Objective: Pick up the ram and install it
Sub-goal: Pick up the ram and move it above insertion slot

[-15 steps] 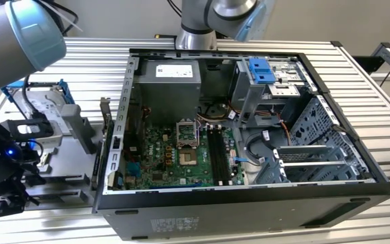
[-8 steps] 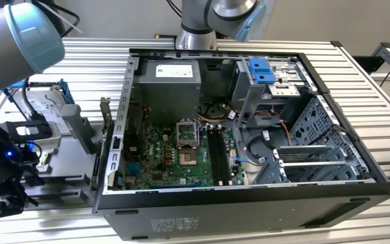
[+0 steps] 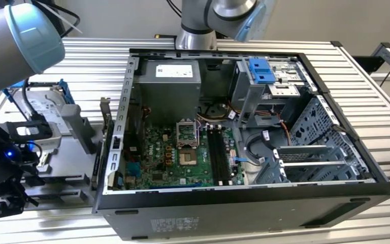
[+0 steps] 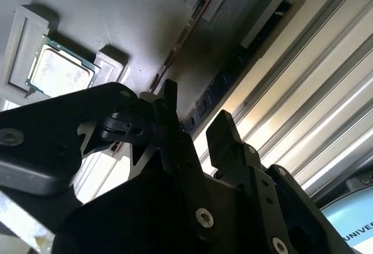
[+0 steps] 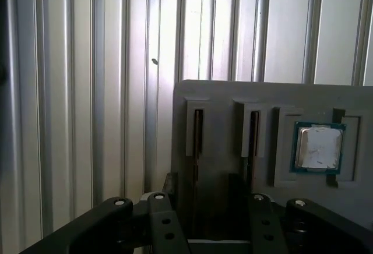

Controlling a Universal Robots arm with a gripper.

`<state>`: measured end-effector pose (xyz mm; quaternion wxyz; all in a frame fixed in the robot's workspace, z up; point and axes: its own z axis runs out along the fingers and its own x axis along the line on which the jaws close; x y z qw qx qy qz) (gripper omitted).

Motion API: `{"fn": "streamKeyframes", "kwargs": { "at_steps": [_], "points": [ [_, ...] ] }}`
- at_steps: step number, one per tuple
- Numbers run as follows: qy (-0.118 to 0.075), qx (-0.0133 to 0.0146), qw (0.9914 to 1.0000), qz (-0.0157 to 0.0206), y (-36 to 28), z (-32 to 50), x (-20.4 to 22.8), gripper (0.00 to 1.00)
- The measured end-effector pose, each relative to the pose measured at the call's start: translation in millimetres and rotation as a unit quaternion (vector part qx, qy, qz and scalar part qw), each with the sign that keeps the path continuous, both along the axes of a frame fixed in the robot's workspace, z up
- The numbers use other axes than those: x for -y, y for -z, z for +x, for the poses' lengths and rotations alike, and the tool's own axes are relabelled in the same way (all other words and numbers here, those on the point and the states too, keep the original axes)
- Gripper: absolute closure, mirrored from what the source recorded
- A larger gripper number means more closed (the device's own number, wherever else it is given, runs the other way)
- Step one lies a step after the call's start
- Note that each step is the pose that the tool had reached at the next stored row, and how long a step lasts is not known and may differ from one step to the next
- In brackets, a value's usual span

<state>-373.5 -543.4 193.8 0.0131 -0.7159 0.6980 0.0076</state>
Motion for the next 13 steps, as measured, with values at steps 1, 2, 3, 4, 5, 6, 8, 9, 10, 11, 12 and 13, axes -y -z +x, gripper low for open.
{"fn": "streamKeyframes", "kwargs": {
  "at_steps": [1, 2, 3, 4, 5, 6, 8, 9, 10, 11, 12, 13],
  "points": [
    [0.0, 0.0, 1.0, 0.0, 0.0, 0.0, 0.0, 0.0],
    [0.0, 0.0, 1.0, 0.0, 0.0, 0.0, 0.0, 0.0],
    [0.0, 0.0, 1.0, 0.0, 0.0, 0.0, 0.0, 0.0],
    [0.0, 0.0, 1.0, 0.0, 0.0, 0.0, 0.0, 0.0],
    [0.0, 0.0, 1.0, 0.0, 0.0, 0.0, 0.0, 0.0],
    [0.0, 0.0, 1.0, 0.0, 0.1, 0.0, 0.0, 1.0],
    [0.0, 0.0, 1.0, 0.0, 0.1, 0.0, 0.0, 1.0],
    [0.0, 0.0, 1.0, 0.0, 0.1, 0.0, 0.0, 1.0],
    [0.0, 0.0, 1.0, 0.0, 0.1, 0.0, 0.0, 1.0],
    [0.0, 0.0, 1.0, -0.0001, 0.1, 0.0, 0.0, 1.0],
    [0.0, 0.0, 1.0, 0.0, 0.1, 0.0, 0.0, 1.0],
    [0.0, 0.0001, 1.0, 0.0, 0.2, 0.1, 0.0, 1.0]
  ]
}}
